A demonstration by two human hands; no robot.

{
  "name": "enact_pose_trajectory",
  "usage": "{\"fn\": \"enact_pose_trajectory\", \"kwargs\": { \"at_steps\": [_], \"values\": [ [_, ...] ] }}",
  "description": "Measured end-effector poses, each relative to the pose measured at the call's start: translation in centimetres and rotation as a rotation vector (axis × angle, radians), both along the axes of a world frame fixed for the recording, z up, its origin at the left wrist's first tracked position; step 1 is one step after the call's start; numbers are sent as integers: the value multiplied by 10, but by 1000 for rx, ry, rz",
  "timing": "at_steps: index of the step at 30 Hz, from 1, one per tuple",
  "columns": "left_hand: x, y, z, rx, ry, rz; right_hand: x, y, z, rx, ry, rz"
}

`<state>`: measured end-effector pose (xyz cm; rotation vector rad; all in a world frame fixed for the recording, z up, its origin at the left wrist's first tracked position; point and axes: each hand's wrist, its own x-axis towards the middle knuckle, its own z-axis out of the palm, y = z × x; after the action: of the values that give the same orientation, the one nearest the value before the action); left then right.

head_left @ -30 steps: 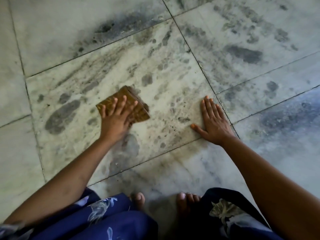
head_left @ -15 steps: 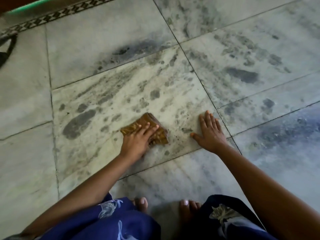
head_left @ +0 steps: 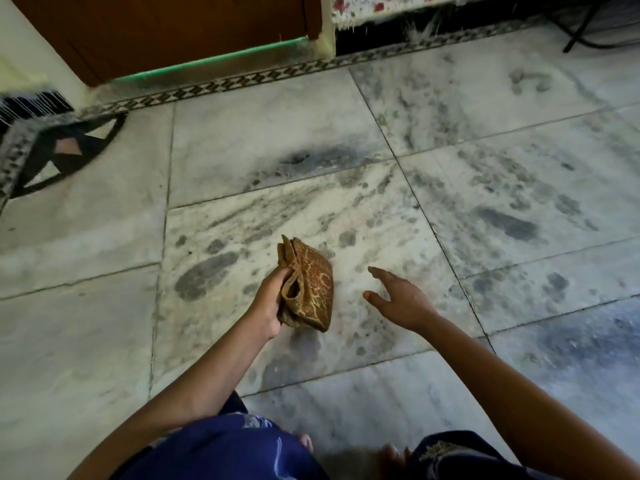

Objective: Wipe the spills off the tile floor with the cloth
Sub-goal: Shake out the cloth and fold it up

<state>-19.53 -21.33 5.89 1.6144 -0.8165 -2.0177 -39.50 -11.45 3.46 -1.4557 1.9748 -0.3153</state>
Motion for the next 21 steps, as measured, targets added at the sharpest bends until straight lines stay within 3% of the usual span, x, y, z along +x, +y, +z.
{"fn": "enact_pose_trajectory", "kwargs": {
  "at_steps": [12, 17, 21],
  "values": [
    [-24, -110, 21, 101, 104, 207, -13, -114, 33, -199, -125, -113],
    [-26, -141, 83, 111, 150, 300, -23, -142, 98, -189, -204, -164],
    [-22, -144, 167, 133, 195, 341, -26, -150, 186, -202, -194, -179]
  ]
}}
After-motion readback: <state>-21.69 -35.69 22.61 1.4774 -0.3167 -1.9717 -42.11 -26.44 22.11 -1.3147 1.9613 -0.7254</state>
